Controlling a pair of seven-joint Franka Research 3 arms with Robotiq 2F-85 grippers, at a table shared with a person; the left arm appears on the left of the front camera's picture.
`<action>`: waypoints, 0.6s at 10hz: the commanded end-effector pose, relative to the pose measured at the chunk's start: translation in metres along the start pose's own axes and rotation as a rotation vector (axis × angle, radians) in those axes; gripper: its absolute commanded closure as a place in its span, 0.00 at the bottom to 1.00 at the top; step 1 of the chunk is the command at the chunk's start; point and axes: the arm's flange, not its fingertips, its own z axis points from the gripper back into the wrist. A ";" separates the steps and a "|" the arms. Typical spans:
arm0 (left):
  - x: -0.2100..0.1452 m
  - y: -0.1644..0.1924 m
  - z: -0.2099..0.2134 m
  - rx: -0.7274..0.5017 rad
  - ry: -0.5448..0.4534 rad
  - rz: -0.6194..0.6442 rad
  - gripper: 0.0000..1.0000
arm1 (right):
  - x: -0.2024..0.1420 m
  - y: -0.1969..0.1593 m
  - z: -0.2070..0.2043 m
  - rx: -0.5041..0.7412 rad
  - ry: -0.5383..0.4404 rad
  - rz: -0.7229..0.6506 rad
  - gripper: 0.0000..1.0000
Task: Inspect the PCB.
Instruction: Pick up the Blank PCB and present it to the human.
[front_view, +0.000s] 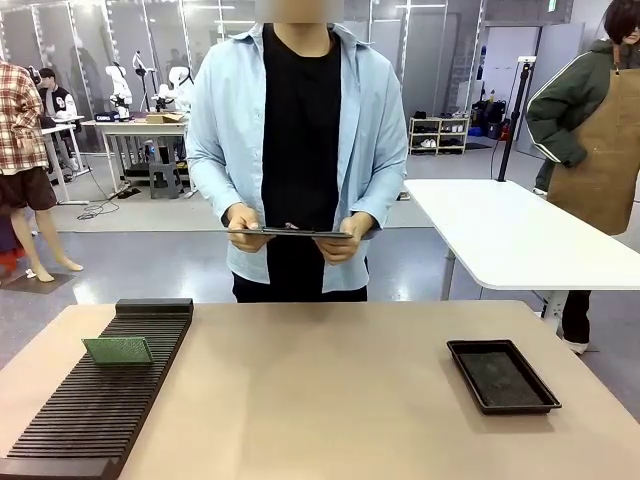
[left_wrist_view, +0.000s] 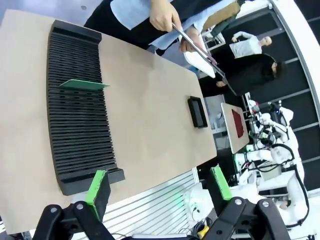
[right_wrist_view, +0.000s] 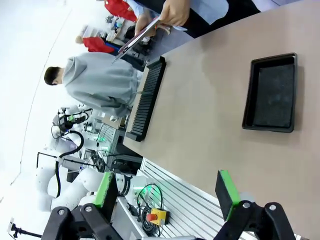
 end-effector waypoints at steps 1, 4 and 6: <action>-0.007 0.003 -0.004 -0.021 -0.032 0.001 0.00 | -0.003 0.001 -0.001 -0.008 -0.028 0.013 0.00; -0.004 0.004 0.002 -0.002 -0.016 0.015 0.00 | -0.002 -0.002 0.003 -0.010 -0.013 -0.008 0.00; -0.004 0.004 0.002 -0.002 -0.016 0.015 0.00 | -0.002 -0.002 0.003 -0.010 -0.013 -0.008 0.00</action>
